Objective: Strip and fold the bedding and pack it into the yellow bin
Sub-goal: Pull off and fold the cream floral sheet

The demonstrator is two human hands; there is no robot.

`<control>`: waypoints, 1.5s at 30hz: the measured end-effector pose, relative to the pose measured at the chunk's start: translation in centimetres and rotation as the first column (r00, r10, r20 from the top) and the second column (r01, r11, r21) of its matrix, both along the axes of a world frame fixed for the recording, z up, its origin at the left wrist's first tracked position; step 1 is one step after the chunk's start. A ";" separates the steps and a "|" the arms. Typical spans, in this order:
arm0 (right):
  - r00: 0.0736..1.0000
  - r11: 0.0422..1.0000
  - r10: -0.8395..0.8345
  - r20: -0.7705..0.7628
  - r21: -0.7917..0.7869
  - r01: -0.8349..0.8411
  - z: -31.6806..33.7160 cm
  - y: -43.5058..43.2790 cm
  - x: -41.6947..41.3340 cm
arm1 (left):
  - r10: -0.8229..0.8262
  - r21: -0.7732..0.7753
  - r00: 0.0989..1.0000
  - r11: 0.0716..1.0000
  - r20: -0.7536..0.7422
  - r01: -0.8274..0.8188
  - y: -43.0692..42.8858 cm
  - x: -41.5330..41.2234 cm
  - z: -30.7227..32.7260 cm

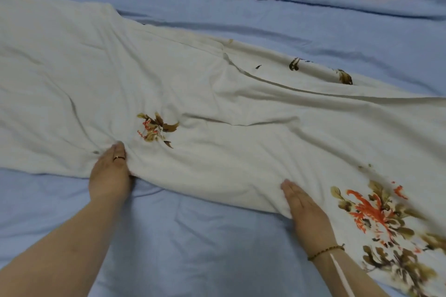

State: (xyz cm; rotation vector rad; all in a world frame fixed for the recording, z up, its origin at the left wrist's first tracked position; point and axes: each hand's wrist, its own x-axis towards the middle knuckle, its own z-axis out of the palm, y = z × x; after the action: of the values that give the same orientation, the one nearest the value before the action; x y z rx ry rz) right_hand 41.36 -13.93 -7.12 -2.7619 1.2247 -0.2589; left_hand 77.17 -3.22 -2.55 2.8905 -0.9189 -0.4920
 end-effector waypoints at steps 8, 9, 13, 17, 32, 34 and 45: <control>0.991 0.990 0.099 0.088 0.095 -0.107 4.9 3.0 -2.3 | -0.309 0.112 0.949 0.943 -0.059 0.314 8.5 5.0 4.0; 0.991 0.983 0.123 0.056 0.132 -0.130 4.9 3.9 -2.4 | -0.331 0.127 0.938 0.931 -0.101 0.342 10.4 5.2 3.7; 0.965 0.943 0.248 -0.091 0.252 -0.218 3.4 7.0 -2.6 | -0.316 0.190 0.937 0.921 -0.150 0.341 12.9 3.2 3.6; 0.904 0.901 0.343 -0.256 0.361 -0.240 2.4 7.3 -3.6 | -0.287 0.233 0.947 0.920 -0.146 0.315 11.9 2.9 3.4; 0.963 0.973 -0.204 -0.177 0.069 0.219 3.2 -10.7 10.8 | -0.263 -0.027 0.965 0.965 -0.014 0.262 -6.3 -3.7 -3.4; 0.969 0.960 -0.210 -0.132 0.160 0.230 3.1 -14.1 12.5 | -0.253 -0.039 0.967 0.967 -0.008 0.253 -7.0 -3.6 -4.3; 0.970 0.700 -0.084 -0.229 0.679 0.221 5.2 -22.3 14.7 | -0.364 -0.368 0.924 0.848 0.120 0.382 -13.8 -1.3 -3.2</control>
State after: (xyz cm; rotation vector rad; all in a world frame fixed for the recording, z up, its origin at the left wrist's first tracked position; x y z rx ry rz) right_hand 56.04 -36.22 -1.89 -2.0409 1.2504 0.3934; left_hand 75.91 -17.00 -5.75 2.3805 -1.4182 -0.2266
